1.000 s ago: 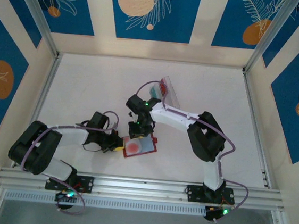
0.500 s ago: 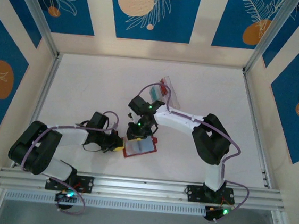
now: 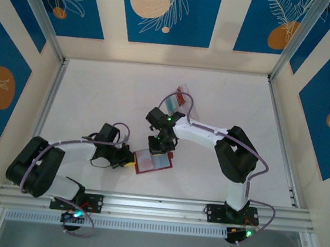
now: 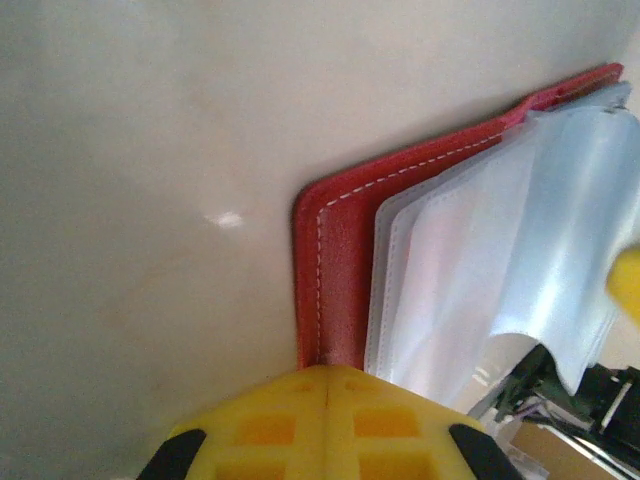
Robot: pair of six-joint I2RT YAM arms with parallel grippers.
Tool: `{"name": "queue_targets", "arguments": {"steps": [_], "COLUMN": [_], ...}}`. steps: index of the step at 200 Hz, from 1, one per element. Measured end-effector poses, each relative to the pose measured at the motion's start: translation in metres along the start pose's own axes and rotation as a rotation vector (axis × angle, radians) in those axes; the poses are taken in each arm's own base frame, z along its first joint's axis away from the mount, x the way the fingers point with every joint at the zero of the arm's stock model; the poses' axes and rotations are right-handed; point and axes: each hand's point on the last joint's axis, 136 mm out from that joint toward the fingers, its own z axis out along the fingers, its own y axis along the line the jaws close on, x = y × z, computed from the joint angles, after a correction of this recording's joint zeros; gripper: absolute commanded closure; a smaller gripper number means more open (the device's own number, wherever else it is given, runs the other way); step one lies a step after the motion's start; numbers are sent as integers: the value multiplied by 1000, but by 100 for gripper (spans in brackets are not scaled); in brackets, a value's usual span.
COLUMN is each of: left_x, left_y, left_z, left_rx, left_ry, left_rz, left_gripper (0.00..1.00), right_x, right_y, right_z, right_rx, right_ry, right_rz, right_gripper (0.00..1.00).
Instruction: Put the credit cards into the card holder
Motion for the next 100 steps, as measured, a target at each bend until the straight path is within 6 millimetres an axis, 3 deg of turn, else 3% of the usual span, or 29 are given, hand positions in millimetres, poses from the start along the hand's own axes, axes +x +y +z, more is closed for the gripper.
{"name": "queue_targets", "arguments": {"steps": [22, 51, 72, 100], "left_x": [1, 2, 2, -3], "left_y": [5, 7, 6, -9], "left_z": [-4, -8, -13, -26], "left_rx": [-43, -69, -79, -64], "left_ry": [-3, 0, 1, -25], "left_rz": [-6, -8, -8, 26], "left_gripper": [100, 100, 100, 100], "right_x": [2, -3, -14, -44], "right_y": [-27, -49, -54, -61], "right_z": [3, -5, -25, -63], "right_rx": [79, 175, 233, 282], "right_ry": [-15, -71, -136, -248], "right_rz": [70, 120, 111, 85], "right_gripper": [73, 68, 62, 59]}}
